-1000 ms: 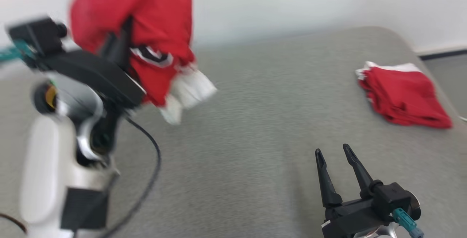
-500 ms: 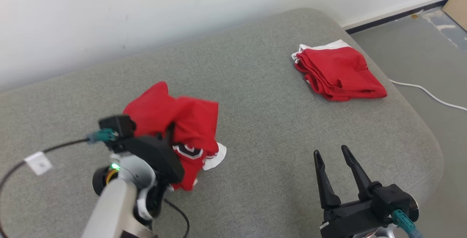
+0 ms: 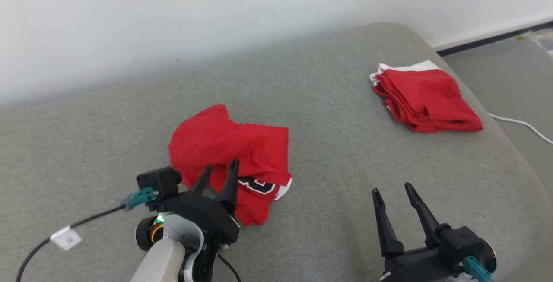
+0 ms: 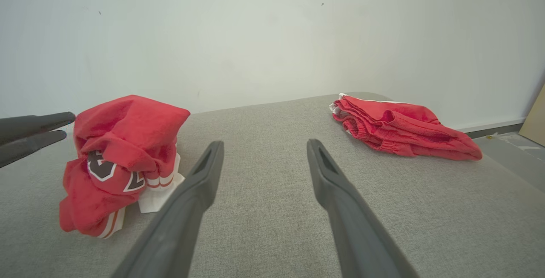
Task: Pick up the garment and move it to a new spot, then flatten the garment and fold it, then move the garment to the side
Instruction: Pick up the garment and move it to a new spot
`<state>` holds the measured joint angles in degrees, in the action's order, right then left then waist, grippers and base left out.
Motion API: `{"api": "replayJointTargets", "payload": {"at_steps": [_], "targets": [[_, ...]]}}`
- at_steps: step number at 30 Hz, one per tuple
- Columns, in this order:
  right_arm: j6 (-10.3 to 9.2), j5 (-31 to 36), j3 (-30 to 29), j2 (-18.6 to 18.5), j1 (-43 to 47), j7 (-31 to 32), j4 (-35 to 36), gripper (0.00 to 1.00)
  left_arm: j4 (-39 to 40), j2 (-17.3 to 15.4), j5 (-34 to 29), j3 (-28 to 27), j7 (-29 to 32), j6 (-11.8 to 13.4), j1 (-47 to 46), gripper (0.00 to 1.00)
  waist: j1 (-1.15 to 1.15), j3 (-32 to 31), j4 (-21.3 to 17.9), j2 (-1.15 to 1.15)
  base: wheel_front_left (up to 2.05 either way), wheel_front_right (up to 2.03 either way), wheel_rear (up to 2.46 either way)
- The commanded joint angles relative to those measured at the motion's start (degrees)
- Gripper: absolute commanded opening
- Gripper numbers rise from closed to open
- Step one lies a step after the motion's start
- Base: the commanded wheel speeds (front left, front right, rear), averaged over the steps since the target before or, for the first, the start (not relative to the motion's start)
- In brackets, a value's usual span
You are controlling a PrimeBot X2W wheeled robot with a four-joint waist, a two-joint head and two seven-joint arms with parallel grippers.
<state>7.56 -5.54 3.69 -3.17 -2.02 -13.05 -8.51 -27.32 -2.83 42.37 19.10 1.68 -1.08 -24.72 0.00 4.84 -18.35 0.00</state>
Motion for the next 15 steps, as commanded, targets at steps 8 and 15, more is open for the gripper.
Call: {"api": "replayJointTargets", "payload": {"at_steps": [8,15], "targets": [[-0.12,0.5,-2.1,-0.7,2.5,0.8,1.4,1.00,9.3,-4.8,-6.7,-1.4,-12.4,3.2,8.5,1.00,0.00,-3.6,8.1,0.00,0.00,0.00,0.00],[-0.12,0.6,-3.7,-0.7,3.2,0.4,1.6,1.00,15.3,-6.6,-10.8,-4.7,-16.8,4.6,16.4,1.00,0.00,-3.6,12.0,0.00,0.00,0.00,0.00]]}}
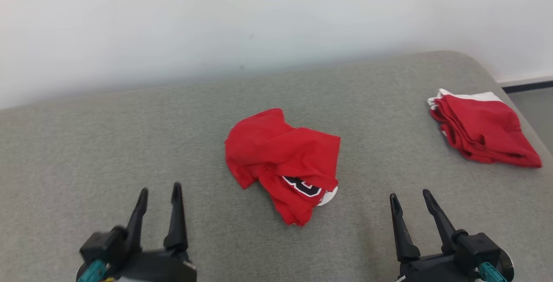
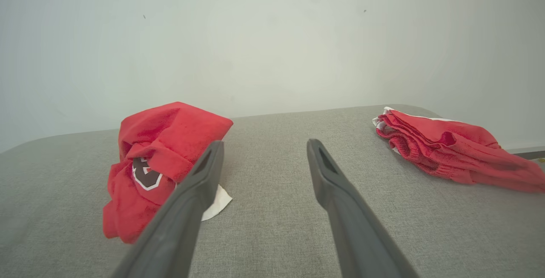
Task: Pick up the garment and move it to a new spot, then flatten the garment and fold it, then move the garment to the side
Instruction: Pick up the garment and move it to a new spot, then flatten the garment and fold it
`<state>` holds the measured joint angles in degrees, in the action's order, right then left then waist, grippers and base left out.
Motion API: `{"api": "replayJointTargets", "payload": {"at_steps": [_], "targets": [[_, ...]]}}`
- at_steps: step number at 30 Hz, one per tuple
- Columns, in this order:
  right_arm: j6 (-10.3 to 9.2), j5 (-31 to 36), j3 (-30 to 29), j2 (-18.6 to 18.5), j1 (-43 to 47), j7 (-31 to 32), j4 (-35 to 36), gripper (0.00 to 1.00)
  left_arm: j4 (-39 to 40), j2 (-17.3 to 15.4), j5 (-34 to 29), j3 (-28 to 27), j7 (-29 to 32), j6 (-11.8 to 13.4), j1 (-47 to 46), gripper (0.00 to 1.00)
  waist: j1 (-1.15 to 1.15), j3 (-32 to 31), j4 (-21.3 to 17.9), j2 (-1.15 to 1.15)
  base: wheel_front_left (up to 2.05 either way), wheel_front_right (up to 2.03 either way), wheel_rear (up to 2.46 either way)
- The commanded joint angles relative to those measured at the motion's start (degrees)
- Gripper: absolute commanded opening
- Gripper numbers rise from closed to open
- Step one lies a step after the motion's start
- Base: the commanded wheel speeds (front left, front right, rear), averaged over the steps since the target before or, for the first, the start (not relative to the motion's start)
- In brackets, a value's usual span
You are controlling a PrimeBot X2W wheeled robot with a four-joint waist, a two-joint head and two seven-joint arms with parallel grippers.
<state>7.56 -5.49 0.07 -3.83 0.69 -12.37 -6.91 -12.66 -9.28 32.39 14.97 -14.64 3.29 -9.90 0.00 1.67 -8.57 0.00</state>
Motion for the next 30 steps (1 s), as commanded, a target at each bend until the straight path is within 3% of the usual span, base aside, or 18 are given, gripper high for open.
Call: {"api": "replayJointTargets", "payload": {"at_steps": [1,8,17,30], "targets": [[-0.12,0.5,-0.3,0.0,0.5,-0.4,-0.1,1.00,1.4,-0.3,-1.7,-1.3,-0.5,0.2,2.7,1.00,0.00,-0.4,2.6,0.00,0.00,0.00,0.00],[-0.12,-0.4,-0.8,0.5,1.2,-1.3,-2.1,1.00,9.3,2.3,-11.3,-10.3,-0.5,-1.0,12.6,1.00,0.00,-0.4,5.2,0.00,0.00,0.00,0.00],[-0.12,0.0,-2.3,0.4,1.9,-1.4,-3.7,1.00,7.4,3.3,-17.0,-13.9,-0.6,-3.4,17.6,1.00,0.00,-1.1,6.7,0.00,0.00,0.00,0.00],[-0.12,0.2,-2.6,0.6,1.8,-1.5,-4.5,1.00,4.9,4.3,-18.6,-16.0,-0.6,-7.3,17.2,1.00,0.00,-1.3,6.7,0.00,0.00,0.00,0.00]]}}
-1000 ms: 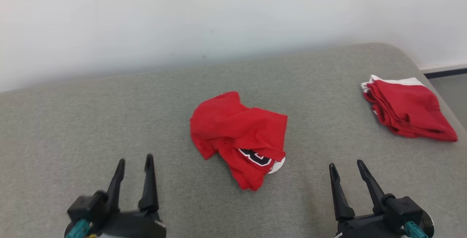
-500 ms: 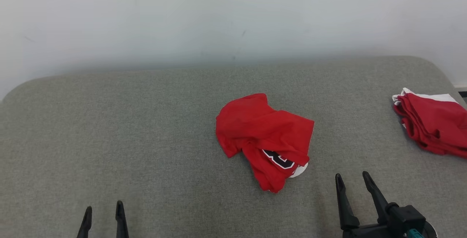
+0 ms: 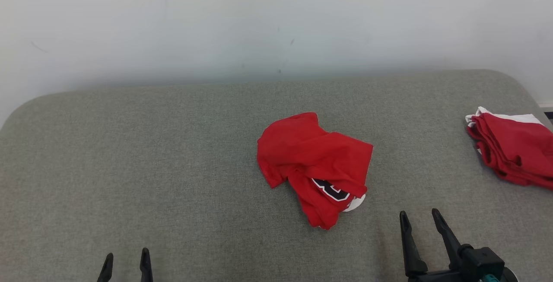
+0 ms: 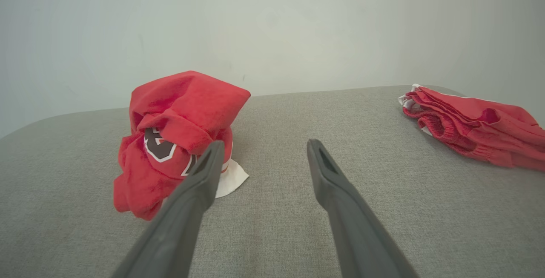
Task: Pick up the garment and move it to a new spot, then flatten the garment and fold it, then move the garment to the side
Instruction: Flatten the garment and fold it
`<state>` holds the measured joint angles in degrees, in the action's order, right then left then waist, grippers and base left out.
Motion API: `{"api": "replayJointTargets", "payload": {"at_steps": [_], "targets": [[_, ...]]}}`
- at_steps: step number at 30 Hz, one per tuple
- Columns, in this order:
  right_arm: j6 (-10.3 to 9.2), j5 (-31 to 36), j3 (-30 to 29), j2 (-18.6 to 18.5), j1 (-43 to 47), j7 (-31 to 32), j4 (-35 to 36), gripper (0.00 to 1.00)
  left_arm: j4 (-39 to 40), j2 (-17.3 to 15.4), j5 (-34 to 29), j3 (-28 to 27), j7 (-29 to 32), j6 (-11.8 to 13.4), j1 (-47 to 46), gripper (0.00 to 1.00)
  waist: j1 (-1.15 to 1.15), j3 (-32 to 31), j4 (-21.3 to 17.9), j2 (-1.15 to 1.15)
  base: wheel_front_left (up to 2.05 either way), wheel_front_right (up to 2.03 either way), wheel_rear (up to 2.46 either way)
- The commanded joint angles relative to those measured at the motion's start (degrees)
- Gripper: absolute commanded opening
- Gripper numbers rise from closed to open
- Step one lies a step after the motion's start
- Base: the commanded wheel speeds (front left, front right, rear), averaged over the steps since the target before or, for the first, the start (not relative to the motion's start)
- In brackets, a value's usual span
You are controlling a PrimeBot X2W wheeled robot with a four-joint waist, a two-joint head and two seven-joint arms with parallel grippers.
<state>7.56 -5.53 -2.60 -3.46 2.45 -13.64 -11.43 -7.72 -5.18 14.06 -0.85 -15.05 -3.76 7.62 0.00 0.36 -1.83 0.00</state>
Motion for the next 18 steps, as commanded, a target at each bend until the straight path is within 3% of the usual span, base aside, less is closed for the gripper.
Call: {"api": "replayJointTargets", "payload": {"at_steps": [1,18], "targets": [[-0.12,0.3,0.1,0.2,0.0,-0.2,0.0,1.00,-0.1,0.3,-0.5,-0.1,-0.2,-0.3,-0.4,1.00,0.00,0.1,-0.2,0.00,0.00,0.00,0.00],[-0.12,0.2,0.7,0.4,-0.6,-0.3,-0.2,1.00,-0.8,1.7,-1.9,-1.0,-0.2,-1.8,-1.1,1.00,0.00,0.5,-1.8,0.00,0.00,0.00,0.00]]}}
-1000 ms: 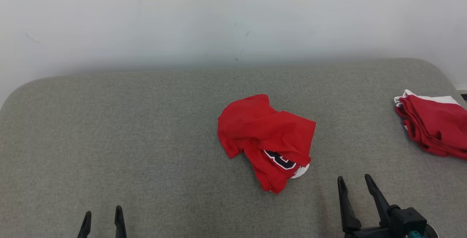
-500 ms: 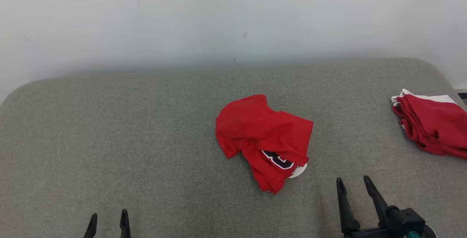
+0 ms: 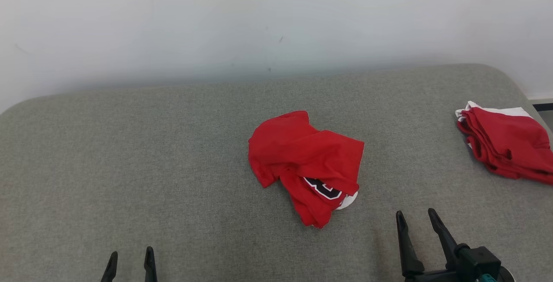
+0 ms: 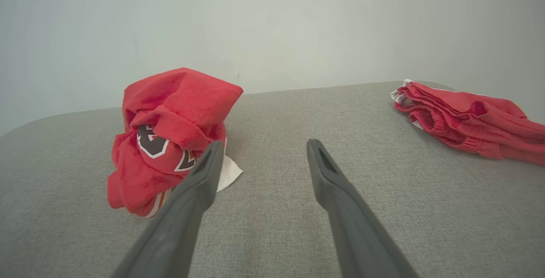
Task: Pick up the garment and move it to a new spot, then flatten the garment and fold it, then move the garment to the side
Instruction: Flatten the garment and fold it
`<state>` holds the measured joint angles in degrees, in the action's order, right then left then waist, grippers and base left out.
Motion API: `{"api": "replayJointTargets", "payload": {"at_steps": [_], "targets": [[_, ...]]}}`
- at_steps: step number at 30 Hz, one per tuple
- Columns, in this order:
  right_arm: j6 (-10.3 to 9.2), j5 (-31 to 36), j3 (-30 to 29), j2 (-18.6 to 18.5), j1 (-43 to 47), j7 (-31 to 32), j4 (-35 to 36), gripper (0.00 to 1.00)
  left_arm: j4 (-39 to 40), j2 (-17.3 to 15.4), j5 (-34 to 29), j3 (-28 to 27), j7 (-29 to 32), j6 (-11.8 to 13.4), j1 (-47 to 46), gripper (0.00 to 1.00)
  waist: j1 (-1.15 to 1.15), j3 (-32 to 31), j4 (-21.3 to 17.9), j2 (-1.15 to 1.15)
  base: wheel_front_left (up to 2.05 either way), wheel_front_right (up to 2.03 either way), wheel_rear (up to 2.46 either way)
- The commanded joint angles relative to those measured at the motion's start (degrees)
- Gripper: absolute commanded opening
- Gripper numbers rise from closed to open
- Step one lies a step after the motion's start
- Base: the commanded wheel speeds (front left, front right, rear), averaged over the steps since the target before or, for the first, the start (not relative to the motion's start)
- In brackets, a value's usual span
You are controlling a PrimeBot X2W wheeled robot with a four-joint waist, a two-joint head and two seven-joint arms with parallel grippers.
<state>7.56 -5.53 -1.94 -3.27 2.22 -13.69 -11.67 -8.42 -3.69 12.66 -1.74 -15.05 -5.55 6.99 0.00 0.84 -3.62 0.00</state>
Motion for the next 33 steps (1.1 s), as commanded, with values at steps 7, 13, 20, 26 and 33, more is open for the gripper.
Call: {"api": "replayJointTargets", "payload": {"at_steps": [7,13,20,26,33], "targets": [[-0.12,0.2,0.2,0.2,-0.4,-0.3,0.0,1.00,-0.3,0.4,-0.8,-0.3,-0.2,-0.3,-0.6,1.00,0.00,0.0,-0.1,0.00,0.00,0.00,0.00],[-0.12,0.1,0.6,0.2,-0.6,-0.3,-0.2,1.00,-0.6,0.6,-1.4,0.6,-0.2,-0.8,-1.6,1.00,0.00,0.2,-0.6,0.00,0.00,0.00,0.00],[-0.12,-0.1,1.2,0.2,-1.3,-0.2,-0.1,1.00,-2.2,0.0,-1.5,6.5,0.6,-1.6,-6.8,1.00,0.00,1.2,-3.3,0.00,0.00,0.00,0.00],[-0.12,-0.1,1.6,0.3,-2.1,-0.4,-0.4,1.00,-4.5,-1.9,0.4,17.9,6.5,-1.9,-15.2,1.00,0.00,2.4,-7.0,0.00,0.00,0.00,0.00],[-0.13,-0.6,2.3,0.3,-3.1,-0.7,-1.0,1.00,-10.5,-5.5,1.5,30.5,11.9,-1.8,-26.9,1.00,0.00,4.0,-12.5,0.00,0.00,0.00,0.00]]}}
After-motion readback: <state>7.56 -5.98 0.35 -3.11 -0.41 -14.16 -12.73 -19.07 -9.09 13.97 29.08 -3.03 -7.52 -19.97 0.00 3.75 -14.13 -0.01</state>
